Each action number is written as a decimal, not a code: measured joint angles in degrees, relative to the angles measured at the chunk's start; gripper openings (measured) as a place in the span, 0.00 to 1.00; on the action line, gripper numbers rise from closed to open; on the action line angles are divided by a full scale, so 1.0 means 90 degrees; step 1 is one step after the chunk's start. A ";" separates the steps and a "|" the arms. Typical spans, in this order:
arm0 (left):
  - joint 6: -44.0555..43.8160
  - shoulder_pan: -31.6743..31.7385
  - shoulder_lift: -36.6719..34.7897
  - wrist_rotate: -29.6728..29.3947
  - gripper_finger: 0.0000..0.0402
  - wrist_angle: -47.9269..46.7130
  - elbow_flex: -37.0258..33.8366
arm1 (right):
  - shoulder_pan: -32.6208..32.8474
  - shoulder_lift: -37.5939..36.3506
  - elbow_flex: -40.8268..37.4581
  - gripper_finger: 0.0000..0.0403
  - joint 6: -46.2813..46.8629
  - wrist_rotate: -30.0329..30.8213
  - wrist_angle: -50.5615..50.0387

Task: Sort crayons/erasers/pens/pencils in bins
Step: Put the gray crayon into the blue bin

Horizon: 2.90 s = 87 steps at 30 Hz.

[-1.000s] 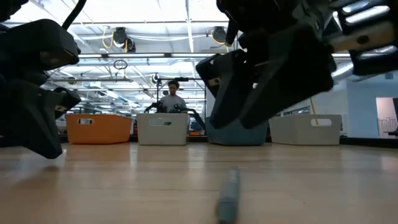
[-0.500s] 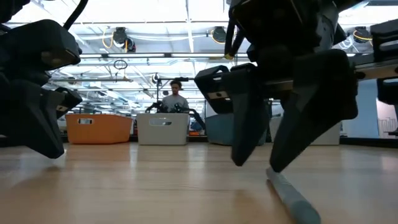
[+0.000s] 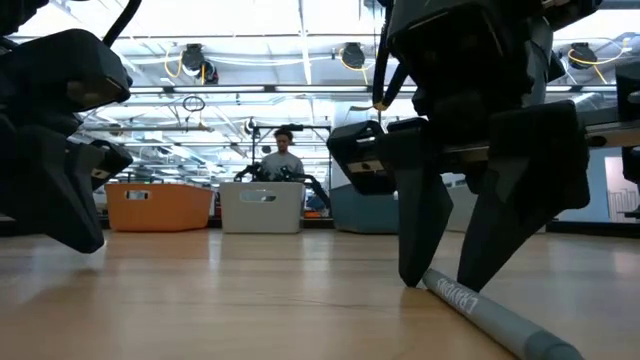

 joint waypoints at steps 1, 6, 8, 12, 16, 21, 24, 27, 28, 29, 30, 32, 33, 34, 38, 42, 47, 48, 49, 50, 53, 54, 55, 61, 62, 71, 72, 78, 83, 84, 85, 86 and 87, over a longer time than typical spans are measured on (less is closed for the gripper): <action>-0.0005 0.0000 0.0000 0.0000 0.02 0.0006 0.0000 | 0.0003 0.0002 -0.0001 0.25 -0.0055 -0.0003 0.0059; -0.0010 0.0000 0.0000 0.0002 0.04 0.0039 0.0000 | 0.0044 0.0005 -0.0005 0.25 -0.0448 0.0002 0.0151; -0.0010 0.0000 0.0000 0.0000 0.02 0.0039 0.0000 | 0.0044 0.0005 -0.0005 0.25 -0.0456 0.0002 0.0156; -0.0005 0.0000 0.0000 0.0005 0.02 0.0039 0.0000 | 0.0056 0.0007 -0.0007 0.25 -0.0474 -0.0076 0.0168; -0.0012 0.0000 0.0000 0.0007 0.04 0.0039 0.0000 | 0.0066 0.0010 -0.0007 0.25 -0.0370 -0.0100 0.0116; -0.0012 0.0000 0.0000 0.0010 0.01 0.0039 0.0000 | 0.0063 0.0010 -0.0005 0.22 0.0158 -0.0081 -0.0127; 0.0000 0.0000 0.0000 0.0012 0.02 0.0039 0.0000 | 0.0066 0.0007 0.0000 0.18 0.0514 -0.0056 -0.0185; 0.0000 0.0000 0.0000 0.0029 0.03 0.0038 0.0002 | 0.0081 0.0010 0.0000 0.13 0.0816 -0.0028 -0.0222; 0.0002 0.0000 0.0000 0.0034 0.03 0.0036 0.0002 | 0.0093 0.0010 0.0000 0.12 0.0930 -0.0013 -0.0240; 0.0002 0.0000 0.0000 0.0059 0.02 0.0036 0.0002 | 0.0102 0.0010 0.0000 0.11 0.1054 0.0006 -0.0263; 0.0002 0.0000 0.0000 0.0081 0.01 0.0036 0.0002 | 0.0119 0.0010 0.0000 0.09 0.1209 0.0054 -0.0282; 0.0000 -0.0004 0.0000 0.0147 0.01 0.0036 0.0002 | 0.0159 0.0011 0.0000 0.08 0.1553 0.0187 -0.0358; -0.0004 -0.0020 0.0002 0.0148 0.02 0.0036 0.0002 | 0.0183 0.0011 -0.0003 0.07 0.1749 0.0238 -0.0385; -0.0003 -0.0031 0.0002 0.0146 0.02 0.0036 0.0002 | 0.0198 0.0010 -0.0005 0.07 0.1959 0.0269 -0.0411; -0.0002 -0.0079 0.0002 0.0148 0.03 0.0036 0.0002 | 0.0287 0.0010 -0.0005 0.08 0.2803 0.0434 -0.0484; -0.0008 -0.0110 0.0002 0.0146 0.01 0.0034 0.0002 | 0.0438 -0.0050 -0.0007 0.09 0.3281 0.0889 -0.0611; 0.0015 -0.0112 0.0002 0.0108 0.03 0.0042 0.0005 | 0.0597 -0.0300 -0.0026 0.10 0.3367 0.1579 -0.0717; 0.0031 -0.0112 0.0002 0.0100 0.03 0.0039 0.0005 | 0.0604 -0.0325 -0.0029 0.11 0.3369 0.1687 -0.0723; 0.0053 -0.0109 0.0002 0.0100 0.02 0.0039 0.0005 | 0.0605 -0.0349 -0.0029 0.12 0.3387 0.1735 -0.0732; 0.0057 -0.0109 0.0002 0.0101 0.02 0.0037 0.0005 | 0.0605 -0.0367 -0.0032 0.14 0.3420 0.1768 -0.0750; 0.0097 -0.0109 0.0002 0.0112 0.01 0.0037 0.0005 | 0.0605 -0.0376 -0.0029 0.20 0.3486 0.1853 -0.0728; 0.0097 -0.0109 0.0002 0.0114 0.01 0.0036 0.0005 | 0.0607 -0.0376 -0.0018 0.23 0.3486 0.1877 -0.0728; 0.0099 -0.0109 0.0002 0.0116 0.02 0.0039 0.0005 | 0.0607 -0.0376 0.0005 0.26 0.3473 0.1897 -0.0715; 0.0148 -0.0109 0.0002 0.0119 0.03 0.0039 0.0005 | 0.0679 -0.0380 0.0274 0.35 0.2890 0.2254 -0.0596; 0.0148 -0.0109 0.0002 0.0119 0.02 0.0037 0.0005 | 0.0688 -0.0358 0.0302 0.35 0.2804 0.2249 -0.0589; 0.0215 -0.0109 0.0002 0.0119 0.04 0.0039 0.0005 | 0.0613 -0.0189 0.0379 0.32 0.1392 0.2187 -0.0086; 0.0198 -0.0109 0.0002 0.0119 0.04 0.0042 0.0005 | 0.0575 -0.0187 0.0431 0.32 0.1386 0.2157 -0.0103; -0.0429 -0.0109 0.0002 0.0119 0.01 0.0169 0.0005 | 0.0527 -0.0189 0.0814 0.37 0.3487 0.1926 -0.0361; -0.0331 -0.0014 0.0002 -0.0038 0.02 0.0219 0.0007 | 0.0675 -0.0189 0.1395 0.36 0.5865 0.2528 -0.1064; -0.0333 0.0041 0.0002 -0.0114 0.01 0.0194 0.0007 | 0.0693 -0.0152 0.1547 0.35 0.6244 0.2653 -0.1402; -0.0335 0.0099 0.0002 -0.0186 0.01 0.0158 0.0007 | 0.0700 -0.0102 0.1712 0.35 0.6634 0.2727 -0.1747; -0.0338 0.0164 0.0002 -0.0259 0.01 0.0112 0.0007 | 0.0704 -0.0067 0.1875 0.34 0.6971 0.2748 -0.2118; -0.0339 0.0227 0.0002 -0.0320 0.01 0.0056 0.0007 | 0.0707 -0.0020 0.2024 0.34 0.7313 0.2773 -0.2469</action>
